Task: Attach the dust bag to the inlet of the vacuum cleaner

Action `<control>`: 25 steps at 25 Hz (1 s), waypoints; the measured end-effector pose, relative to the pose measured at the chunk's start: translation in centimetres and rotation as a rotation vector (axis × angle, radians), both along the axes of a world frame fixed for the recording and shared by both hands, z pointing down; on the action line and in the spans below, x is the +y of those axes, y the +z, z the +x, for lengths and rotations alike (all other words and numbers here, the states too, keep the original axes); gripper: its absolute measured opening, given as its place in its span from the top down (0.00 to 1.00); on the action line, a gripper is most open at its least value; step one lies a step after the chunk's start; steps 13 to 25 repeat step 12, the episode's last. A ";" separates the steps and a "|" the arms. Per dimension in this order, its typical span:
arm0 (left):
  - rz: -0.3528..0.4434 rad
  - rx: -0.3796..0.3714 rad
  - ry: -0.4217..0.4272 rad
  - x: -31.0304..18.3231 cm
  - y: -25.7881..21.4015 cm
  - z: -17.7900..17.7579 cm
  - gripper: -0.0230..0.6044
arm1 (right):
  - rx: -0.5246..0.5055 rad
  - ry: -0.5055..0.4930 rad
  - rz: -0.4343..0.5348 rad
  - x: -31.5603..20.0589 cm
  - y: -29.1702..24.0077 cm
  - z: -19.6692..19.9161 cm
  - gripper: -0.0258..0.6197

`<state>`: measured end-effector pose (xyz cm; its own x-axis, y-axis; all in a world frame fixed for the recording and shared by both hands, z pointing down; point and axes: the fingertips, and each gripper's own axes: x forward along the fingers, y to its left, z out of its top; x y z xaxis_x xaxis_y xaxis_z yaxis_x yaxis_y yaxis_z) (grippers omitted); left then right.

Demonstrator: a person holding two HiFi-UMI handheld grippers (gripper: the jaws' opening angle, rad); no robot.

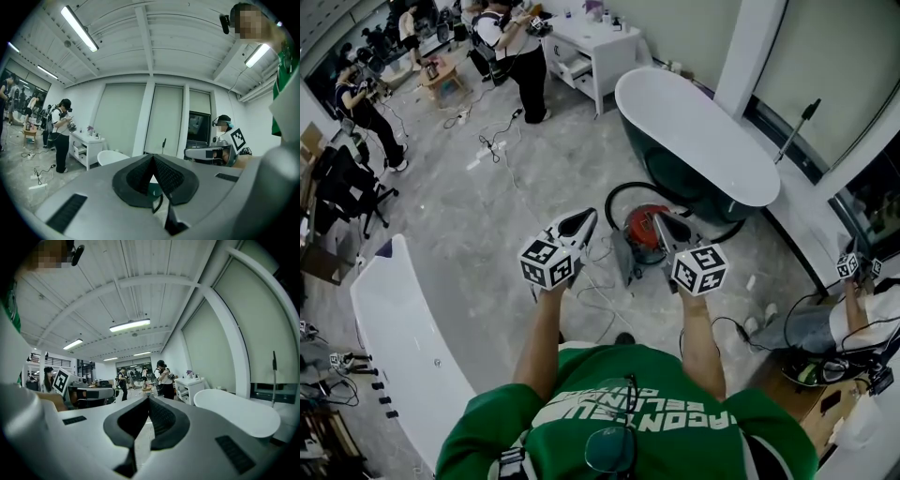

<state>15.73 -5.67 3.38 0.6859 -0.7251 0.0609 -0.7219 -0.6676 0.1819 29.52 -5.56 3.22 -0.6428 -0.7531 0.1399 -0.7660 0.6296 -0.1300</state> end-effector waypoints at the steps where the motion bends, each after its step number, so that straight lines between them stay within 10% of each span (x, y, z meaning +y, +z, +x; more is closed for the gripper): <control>1: 0.002 0.000 0.000 0.2 -0.1 -0.1 0.96 | 0.000 0.000 0.001 0.1 0.0 -0.1 0.95; 25: -0.002 0.015 0.006 0.3 -0.6 1.2 0.96 | 0.030 -0.025 -0.011 -0.2 -0.3 -0.2 0.95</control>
